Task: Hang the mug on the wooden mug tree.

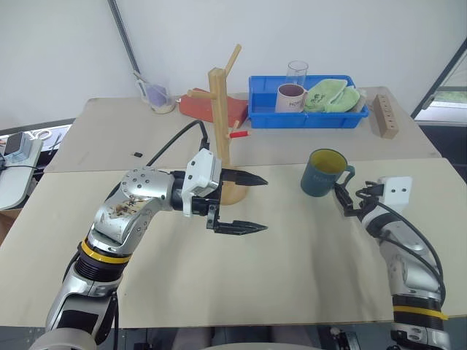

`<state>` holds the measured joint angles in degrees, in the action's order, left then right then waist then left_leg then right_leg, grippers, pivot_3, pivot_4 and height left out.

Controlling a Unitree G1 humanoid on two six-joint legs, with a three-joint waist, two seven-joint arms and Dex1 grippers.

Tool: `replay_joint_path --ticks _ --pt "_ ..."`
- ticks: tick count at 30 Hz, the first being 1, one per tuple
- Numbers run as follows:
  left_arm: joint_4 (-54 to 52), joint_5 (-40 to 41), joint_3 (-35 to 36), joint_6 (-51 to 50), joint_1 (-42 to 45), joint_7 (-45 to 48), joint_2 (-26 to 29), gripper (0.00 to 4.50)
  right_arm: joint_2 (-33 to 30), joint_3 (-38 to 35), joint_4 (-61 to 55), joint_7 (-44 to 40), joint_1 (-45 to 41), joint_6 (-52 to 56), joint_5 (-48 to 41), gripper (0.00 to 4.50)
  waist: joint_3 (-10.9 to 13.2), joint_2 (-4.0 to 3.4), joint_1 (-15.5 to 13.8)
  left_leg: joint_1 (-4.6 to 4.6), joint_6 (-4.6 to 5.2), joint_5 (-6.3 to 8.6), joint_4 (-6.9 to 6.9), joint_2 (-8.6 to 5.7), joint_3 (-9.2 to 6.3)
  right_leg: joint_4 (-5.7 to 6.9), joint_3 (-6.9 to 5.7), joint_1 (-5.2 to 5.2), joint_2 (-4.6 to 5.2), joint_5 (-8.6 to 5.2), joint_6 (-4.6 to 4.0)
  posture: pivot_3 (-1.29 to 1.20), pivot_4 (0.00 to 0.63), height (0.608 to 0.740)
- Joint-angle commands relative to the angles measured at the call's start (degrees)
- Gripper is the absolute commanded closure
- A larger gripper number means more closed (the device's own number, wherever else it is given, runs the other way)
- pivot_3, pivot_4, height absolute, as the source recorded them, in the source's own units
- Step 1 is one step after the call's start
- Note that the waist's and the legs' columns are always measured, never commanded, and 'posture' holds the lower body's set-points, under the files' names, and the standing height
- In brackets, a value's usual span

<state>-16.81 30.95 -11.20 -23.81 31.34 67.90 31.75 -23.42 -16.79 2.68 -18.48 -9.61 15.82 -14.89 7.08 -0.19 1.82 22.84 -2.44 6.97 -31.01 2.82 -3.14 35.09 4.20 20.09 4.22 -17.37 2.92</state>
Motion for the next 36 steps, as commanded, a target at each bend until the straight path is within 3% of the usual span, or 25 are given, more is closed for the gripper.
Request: replay_joint_path --ticks 1,18,31,32,36 --pt "-0.4 -0.3 0.7 1.1 0.5 0.5 0.5 0.0 0.0 -0.7 0.3 0.8 -2.0 -2.6 0.3 0.03 0.0 0.0 0.1 0.0 0.0 0.0 0.0 0.0 0.0 0.01 0.0 0.0 0.0 0.0 0.0 0.0 0.15 0.74" --pt "-0.1 -0.8 0.9 0.8 1.5 0.4 0.2 0.0 0.5 -0.4 19.9 -0.6 -11.3 -11.9 1.0 0.03 0.0 -0.02 0.7 -0.01 0.05 -0.03 0.04 0.0 -0.05 0.06 0.06 -0.18 -0.09 0.11 0.2 0.0 0.15 0.74" --pt "1.3 -2.4 2.4 2.7 1.0 -1.5 0.2 0.0 0.8 0.9 24.8 -4.6 -14.3 -15.6 1.3 4.25 0.0 -0.03 0.7 -0.02 0.07 -0.04 0.05 0.01 -0.07 0.07 0.11 -0.21 -0.14 0.15 0.27 0.0 0.15 0.74" --pt "1.5 -2.4 2.4 2.9 1.0 -1.7 0.1 0.0 0.7 1.2 25.1 -4.8 -14.5 -16.0 1.6 4.48 0.0 -0.04 0.7 -0.01 0.07 -0.04 0.05 0.01 -0.07 0.07 0.12 -0.21 -0.15 0.18 0.31 0.0 0.15 0.74" --pt "1.0 -1.2 5.0 1.9 0.3 -4.5 0.2 0.0 -0.6 2.5 24.0 -6.4 -14.6 -17.2 2.9 4.48 0.0 -0.04 0.7 -0.01 0.07 -0.04 0.06 0.02 -0.08 0.08 0.18 -0.19 -0.19 0.18 0.33 0.0 0.15 0.74"
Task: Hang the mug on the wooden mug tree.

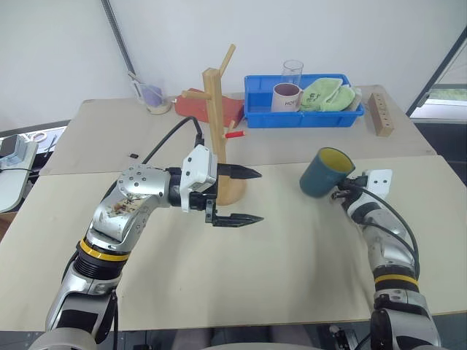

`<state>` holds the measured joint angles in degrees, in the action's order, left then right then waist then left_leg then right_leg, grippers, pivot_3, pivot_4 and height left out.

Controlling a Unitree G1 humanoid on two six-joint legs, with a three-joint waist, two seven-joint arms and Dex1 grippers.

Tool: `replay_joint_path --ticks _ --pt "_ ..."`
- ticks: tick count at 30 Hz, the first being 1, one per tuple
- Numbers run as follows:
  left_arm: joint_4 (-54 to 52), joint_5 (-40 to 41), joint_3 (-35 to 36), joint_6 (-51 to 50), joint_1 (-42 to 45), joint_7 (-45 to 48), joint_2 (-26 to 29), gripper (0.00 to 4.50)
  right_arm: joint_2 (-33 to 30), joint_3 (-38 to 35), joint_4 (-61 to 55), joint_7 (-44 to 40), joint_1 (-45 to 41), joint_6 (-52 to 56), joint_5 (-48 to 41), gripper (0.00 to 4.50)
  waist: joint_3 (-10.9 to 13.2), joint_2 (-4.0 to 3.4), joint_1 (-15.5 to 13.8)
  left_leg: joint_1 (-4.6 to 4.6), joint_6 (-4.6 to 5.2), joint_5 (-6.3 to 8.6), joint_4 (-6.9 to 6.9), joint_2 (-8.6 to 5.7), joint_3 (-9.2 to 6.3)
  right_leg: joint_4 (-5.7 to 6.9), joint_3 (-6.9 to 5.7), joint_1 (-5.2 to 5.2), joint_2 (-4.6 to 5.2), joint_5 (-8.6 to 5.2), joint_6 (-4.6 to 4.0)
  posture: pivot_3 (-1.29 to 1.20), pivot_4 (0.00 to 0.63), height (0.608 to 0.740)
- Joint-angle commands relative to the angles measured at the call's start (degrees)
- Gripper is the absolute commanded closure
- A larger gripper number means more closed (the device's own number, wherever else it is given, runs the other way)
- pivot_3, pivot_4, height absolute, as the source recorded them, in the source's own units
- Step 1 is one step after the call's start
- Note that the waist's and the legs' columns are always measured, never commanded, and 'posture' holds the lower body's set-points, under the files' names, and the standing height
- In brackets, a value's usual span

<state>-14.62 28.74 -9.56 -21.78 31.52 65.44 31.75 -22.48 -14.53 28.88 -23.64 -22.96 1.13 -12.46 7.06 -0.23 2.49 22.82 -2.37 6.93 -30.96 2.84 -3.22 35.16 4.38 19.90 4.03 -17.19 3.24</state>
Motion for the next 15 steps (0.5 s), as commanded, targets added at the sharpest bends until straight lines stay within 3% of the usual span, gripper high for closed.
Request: replay_joint_path --ticks 1,8,11,15 --pt "-1.7 1.9 4.4 -1.1 -0.4 -2.6 0.6 0.0 -2.3 1.0 -3.3 -2.2 -1.0 -2.9 1.0 4.48 0.0 0.0 0.0 0.0 0.0 0.0 0.0 0.0 0.0 0.0 0.02 0.0 -0.01 0.0 0.01 0.0 0.15 0.74" --pt "-8.3 7.4 16.0 -8.1 -10.7 -5.4 9.4 0.0 -17.6 16.1 -25.6 -17.9 0.3 -6.4 13.7 4.48 0.0 -0.13 0.6 -0.07 0.01 0.0 0.03 0.04 -0.03 0.08 0.98 0.29 -0.54 0.01 0.03 0.0 0.15 0.74" --pt "-9.4 7.5 21.1 -8.7 -15.4 -7.9 11.7 0.0 -21.3 20.1 -30.2 -23.0 -7.1 -7.9 16.4 4.48 0.1 0.01 1.1 -0.53 0.01 0.04 0.1 0.1 -0.05 0.06 1.11 0.26 -0.63 -0.21 -0.35 0.0 0.15 0.74" --pt "-11.0 8.7 24.4 -9.8 -18.9 -9.9 13.0 0.0 -21.0 25.0 -28.9 -28.0 -19.5 -10.5 19.0 4.48 0.2 0.14 1.3 -0.55 -0.32 0.24 0.11 0.1 0.04 0.05 1.17 0.35 -0.61 -0.23 -0.39 0.0 0.15 0.74"
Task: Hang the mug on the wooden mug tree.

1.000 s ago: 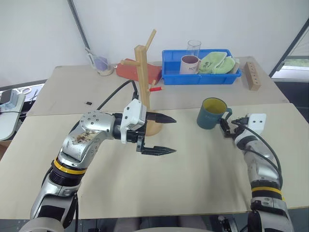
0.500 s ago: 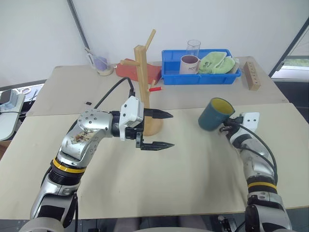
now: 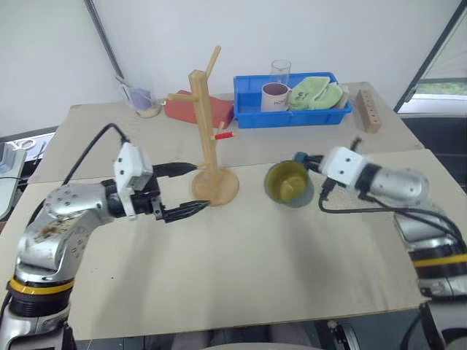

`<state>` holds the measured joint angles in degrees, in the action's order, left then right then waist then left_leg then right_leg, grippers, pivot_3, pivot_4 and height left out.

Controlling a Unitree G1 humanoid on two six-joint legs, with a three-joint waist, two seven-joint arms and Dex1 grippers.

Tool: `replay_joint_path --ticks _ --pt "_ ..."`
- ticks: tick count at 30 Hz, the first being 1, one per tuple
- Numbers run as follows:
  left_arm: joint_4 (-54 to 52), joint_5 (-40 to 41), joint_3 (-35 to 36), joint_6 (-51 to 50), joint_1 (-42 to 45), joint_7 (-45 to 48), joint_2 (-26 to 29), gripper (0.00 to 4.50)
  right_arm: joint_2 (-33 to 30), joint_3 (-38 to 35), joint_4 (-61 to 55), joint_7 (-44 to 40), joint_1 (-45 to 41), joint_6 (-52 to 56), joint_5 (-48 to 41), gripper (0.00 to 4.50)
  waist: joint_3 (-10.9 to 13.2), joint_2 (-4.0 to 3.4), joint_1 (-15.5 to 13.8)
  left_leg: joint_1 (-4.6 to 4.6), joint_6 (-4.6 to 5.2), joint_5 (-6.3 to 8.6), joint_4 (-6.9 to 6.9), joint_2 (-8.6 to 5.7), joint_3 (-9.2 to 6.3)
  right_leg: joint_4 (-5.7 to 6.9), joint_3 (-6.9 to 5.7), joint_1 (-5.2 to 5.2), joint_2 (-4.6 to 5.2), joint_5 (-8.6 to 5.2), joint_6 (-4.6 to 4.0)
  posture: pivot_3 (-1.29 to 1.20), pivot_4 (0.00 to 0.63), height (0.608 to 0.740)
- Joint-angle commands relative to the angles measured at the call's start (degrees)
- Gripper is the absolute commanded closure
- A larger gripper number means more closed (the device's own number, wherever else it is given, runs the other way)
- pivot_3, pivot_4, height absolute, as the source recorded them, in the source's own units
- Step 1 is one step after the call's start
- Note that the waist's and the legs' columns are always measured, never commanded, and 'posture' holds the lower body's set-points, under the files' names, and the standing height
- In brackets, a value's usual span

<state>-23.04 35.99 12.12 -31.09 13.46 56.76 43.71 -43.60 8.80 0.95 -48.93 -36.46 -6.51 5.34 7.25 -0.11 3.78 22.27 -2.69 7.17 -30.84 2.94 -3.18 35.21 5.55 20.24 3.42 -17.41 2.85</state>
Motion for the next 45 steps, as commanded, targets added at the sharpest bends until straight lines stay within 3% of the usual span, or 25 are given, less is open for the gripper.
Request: replay_joint_path --ticks 1,14,37,38,45 --pt "-3.1 1.8 2.9 -0.7 -1.4 -1.5 1.1 0.0 0.7 2.8 0.0 -3.8 -8.6 -3.4 1.6 4.48 0.0 0.05 -0.1 0.01 -0.03 0.02 0.0 0.0 0.03 -0.05 0.01 0.01 0.01 0.0 0.0 0.0 0.15 0.74" --pt "-6.4 4.9 2.3 -1.8 -2.0 -6.6 -1.6 0.0 8.7 8.9 15.0 -6.5 -23.6 -9.4 5.3 4.48 0.0 0.13 -1.3 0.02 0.13 -0.09 0.1 0.02 0.12 0.01 0.06 -0.01 -0.01 0.08 -0.12 0.0 0.15 0.74" --pt "-5.7 5.6 -1.2 -1.0 1.3 -9.4 -3.5 0.0 14.0 11.1 27.1 -6.8 -32.2 -13.4 9.9 4.48 0.0 0.09 -1.2 0.01 0.28 -0.18 0.13 0.02 0.11 0.05 0.06 0.01 -0.03 0.09 -0.13 0.0 0.15 0.74" --pt "-5.7 5.5 -1.4 -0.9 1.4 -9.5 -3.6 0.0 14.2 10.9 27.3 -6.8 -32.3 -13.4 9.7 3.74 0.0 0.09 -1.2 0.01 0.28 -0.18 0.13 0.02 0.11 0.05 0.06 0.01 -0.04 0.09 -0.13 0.0 0.15 0.74" --pt "-6.1 5.2 -0.8 -0.7 0.5 -10.3 -3.4 0.0 12.9 9.7 26.7 -8.2 -32.2 -15.0 7.6 1.46 0.0 0.09 -1.2 0.01 0.28 -0.18 0.13 0.02 0.1 0.05 0.06 0.01 -0.04 0.09 -0.13 0.0 0.15 0.74"
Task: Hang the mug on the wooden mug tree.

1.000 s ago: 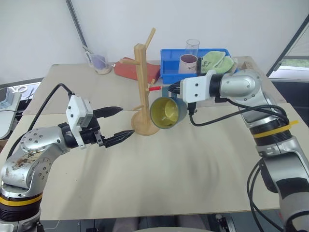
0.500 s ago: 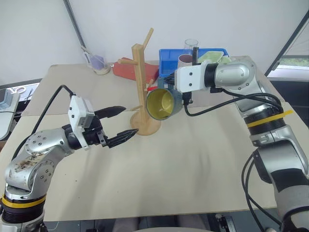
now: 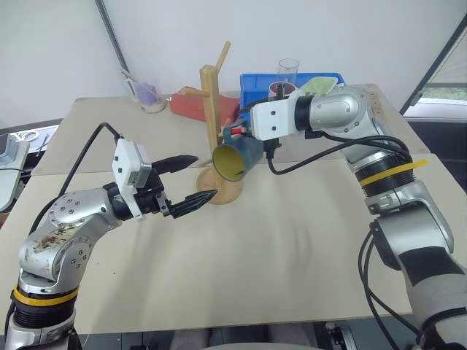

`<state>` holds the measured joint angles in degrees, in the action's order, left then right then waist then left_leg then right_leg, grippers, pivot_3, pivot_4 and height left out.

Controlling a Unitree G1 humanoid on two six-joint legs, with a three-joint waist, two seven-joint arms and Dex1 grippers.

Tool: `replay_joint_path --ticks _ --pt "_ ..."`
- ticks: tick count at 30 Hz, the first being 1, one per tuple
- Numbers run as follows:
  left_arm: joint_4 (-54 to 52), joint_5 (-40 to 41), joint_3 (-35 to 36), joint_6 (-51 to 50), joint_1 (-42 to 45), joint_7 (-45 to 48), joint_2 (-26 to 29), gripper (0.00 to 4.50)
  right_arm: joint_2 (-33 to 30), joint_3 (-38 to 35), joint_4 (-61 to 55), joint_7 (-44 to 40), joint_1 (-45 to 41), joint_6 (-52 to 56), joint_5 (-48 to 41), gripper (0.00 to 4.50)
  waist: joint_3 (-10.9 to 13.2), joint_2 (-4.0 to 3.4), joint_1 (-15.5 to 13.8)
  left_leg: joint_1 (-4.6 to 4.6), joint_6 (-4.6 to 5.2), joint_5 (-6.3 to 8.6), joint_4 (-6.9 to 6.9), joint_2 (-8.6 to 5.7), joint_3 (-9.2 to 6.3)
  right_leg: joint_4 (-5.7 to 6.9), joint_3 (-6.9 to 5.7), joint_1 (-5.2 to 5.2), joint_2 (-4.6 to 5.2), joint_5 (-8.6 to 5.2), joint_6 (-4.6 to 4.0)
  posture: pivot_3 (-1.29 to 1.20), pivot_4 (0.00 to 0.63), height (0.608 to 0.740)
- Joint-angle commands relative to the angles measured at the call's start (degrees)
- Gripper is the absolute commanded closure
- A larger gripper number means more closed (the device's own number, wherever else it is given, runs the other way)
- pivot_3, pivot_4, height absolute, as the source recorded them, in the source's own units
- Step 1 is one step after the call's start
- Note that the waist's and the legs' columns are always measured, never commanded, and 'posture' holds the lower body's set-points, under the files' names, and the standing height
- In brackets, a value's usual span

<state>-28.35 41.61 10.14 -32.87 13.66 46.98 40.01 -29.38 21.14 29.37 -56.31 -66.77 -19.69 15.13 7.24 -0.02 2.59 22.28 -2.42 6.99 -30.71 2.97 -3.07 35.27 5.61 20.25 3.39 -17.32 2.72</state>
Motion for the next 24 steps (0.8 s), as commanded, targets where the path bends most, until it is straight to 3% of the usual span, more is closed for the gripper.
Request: replay_joint_path --ticks 1,6,11,16,24 --pt "-0.6 -1.1 1.6 1.4 0.1 -0.8 0.6 0.0 -2.5 -3.1 -2.6 -2.5 -1.3 -1.6 -3.4 1.12 0.0 0.0 0.0 0.0 0.0 0.0 0.0 0.0 0.0 0.0 0.0 0.0 0.0 0.0 0.0 0.0 0.15 0.74" --pt "1.3 -5.0 2.1 0.8 0.1 -1.7 3.9 0.0 -7.4 -6.4 -7.8 -10.4 1.6 3.8 -11.3 1.12 0.0 0.01 -0.3 0.03 -0.01 0.01 0.0 0.0 0.02 -0.05 0.0 -0.03 0.01 -0.01 0.0 0.0 0.15 0.74" --pt "2.5 -6.7 3.7 -0.8 -0.5 -0.8 9.0 0.0 -13.2 -13.3 -19.0 -19.2 8.7 23.1 -26.3 1.12 0.0 -0.01 -0.2 0.0 -0.24 0.15 0.01 0.01 0.02 -0.04 0.0 -0.02 0.02 -0.01 -0.01 0.0 0.15 0.74" --pt "5.0 -5.8 6.2 -2.5 -0.8 3.2 14.5 0.0 -17.2 -21.6 -33.6 -16.4 16.7 43.2 -39.3 1.12 0.1 -0.04 -0.1 0.02 -0.32 0.21 0.04 0.03 0.04 -0.05 0.01 0.05 0.03 -0.03 -0.05 0.0 0.15 0.74" --pt "7.5 -4.9 6.2 -2.1 2.6 3.3 13.5 0.0 -18.3 -24.1 -39.5 -12.6 19.3 50.1 -42.8 1.12 0.2 0.05 -0.1 0.05 -0.47 0.3 0.01 0.02 0.06 -0.17 0.0 0.2 0.09 -0.04 -0.06 0.0 0.15 0.74"
